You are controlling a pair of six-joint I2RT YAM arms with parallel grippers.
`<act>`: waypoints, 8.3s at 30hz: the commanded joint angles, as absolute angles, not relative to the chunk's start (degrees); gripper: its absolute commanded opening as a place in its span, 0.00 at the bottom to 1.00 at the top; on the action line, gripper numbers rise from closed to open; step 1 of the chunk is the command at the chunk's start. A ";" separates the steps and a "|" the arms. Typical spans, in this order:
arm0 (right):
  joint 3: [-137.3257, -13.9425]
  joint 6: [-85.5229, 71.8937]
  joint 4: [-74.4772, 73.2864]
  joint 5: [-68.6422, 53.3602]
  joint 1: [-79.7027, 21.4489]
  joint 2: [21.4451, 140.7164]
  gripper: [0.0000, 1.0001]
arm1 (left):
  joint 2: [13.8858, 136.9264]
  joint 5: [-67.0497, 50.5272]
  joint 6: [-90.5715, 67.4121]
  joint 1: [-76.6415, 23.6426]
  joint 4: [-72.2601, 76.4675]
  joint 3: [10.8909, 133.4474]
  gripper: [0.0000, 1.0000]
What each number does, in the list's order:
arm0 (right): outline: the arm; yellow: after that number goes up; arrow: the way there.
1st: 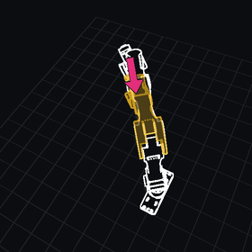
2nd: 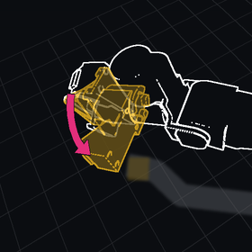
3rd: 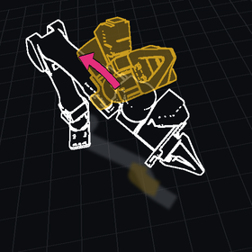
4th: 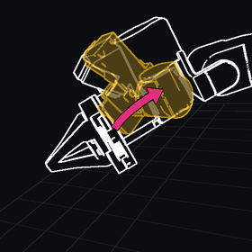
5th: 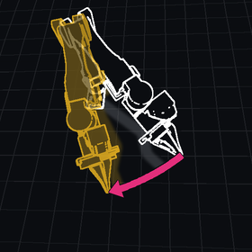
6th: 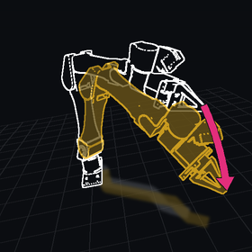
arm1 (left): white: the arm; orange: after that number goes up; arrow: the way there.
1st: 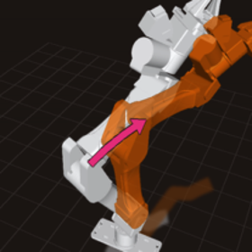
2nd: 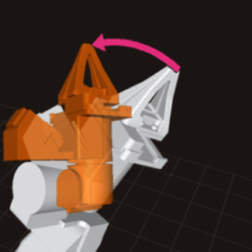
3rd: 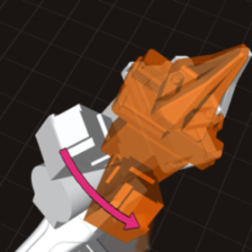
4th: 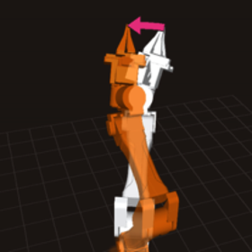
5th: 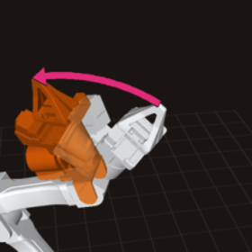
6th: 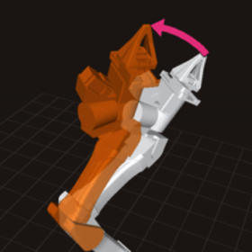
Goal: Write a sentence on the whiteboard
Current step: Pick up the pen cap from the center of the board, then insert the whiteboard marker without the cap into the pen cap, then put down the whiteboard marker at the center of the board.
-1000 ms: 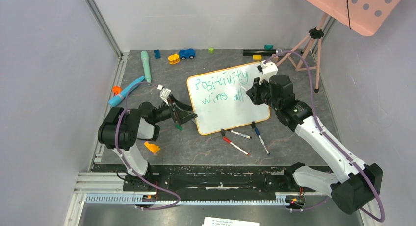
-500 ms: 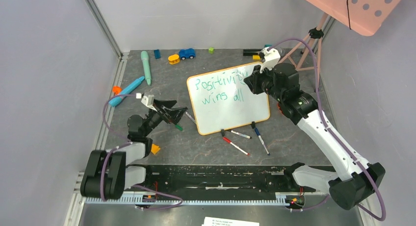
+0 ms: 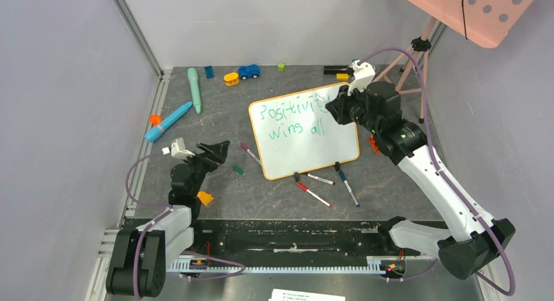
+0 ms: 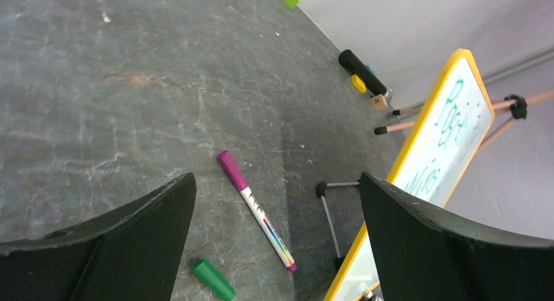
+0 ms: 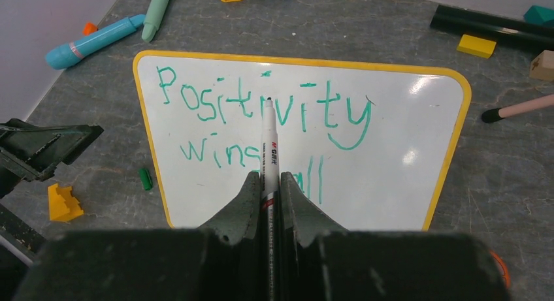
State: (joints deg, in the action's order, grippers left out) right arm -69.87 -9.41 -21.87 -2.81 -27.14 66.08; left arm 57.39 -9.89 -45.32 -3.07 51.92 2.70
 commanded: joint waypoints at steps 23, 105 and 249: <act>-64.14 -15.48 -24.31 -8.76 -26.89 54.37 0.00 | 54.62 -3.89 -65.43 -5.91 -32.43 35.38 0.97; -71.92 -13.00 -6.44 -19.68 -35.76 68.50 0.00 | 66.67 2.16 -106.36 -28.17 6.94 54.58 0.02; -41.04 -5.20 -12.62 19.57 -27.97 42.48 0.95 | 88.66 12.69 -28.61 -13.80 -35.33 65.61 0.08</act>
